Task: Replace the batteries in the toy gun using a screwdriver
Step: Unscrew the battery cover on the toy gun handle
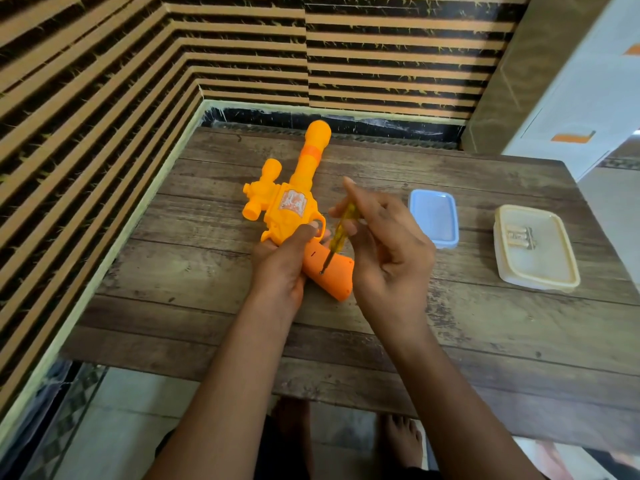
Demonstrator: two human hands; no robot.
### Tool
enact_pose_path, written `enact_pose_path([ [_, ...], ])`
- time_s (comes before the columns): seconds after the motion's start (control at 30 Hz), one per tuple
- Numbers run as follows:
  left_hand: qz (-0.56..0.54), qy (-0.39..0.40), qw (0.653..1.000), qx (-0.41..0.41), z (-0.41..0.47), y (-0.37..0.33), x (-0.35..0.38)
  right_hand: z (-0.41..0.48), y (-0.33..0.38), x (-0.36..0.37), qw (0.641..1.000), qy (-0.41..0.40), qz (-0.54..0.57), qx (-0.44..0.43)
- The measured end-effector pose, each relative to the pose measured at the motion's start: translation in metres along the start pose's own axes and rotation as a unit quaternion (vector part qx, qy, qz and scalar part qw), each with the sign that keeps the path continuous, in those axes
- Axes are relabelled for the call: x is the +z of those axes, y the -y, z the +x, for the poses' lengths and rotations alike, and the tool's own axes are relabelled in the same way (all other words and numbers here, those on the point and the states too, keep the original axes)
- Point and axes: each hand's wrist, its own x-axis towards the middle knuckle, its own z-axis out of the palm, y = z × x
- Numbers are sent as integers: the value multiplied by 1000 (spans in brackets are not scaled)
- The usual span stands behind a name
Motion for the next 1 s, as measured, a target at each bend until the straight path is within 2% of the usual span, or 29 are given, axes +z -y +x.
enact_pose_path([
  [0.47, 10, 15, 1000, 0, 0, 1, -3, -1, 4, -1, 1000, 24, 2, 9],
  [0.77, 14, -2, 1000, -1, 2, 2, -2, -2, 0, -3, 1000, 28, 8, 3],
  [0.9, 4, 4, 1000, -5, 1, 1, -2, -2, -1, -2, 1000, 2, -29, -4],
  [1.0, -5, 2, 1000, -13, 1, 0, 0, -3, -3, -4, 1000, -25, -14, 9],
])
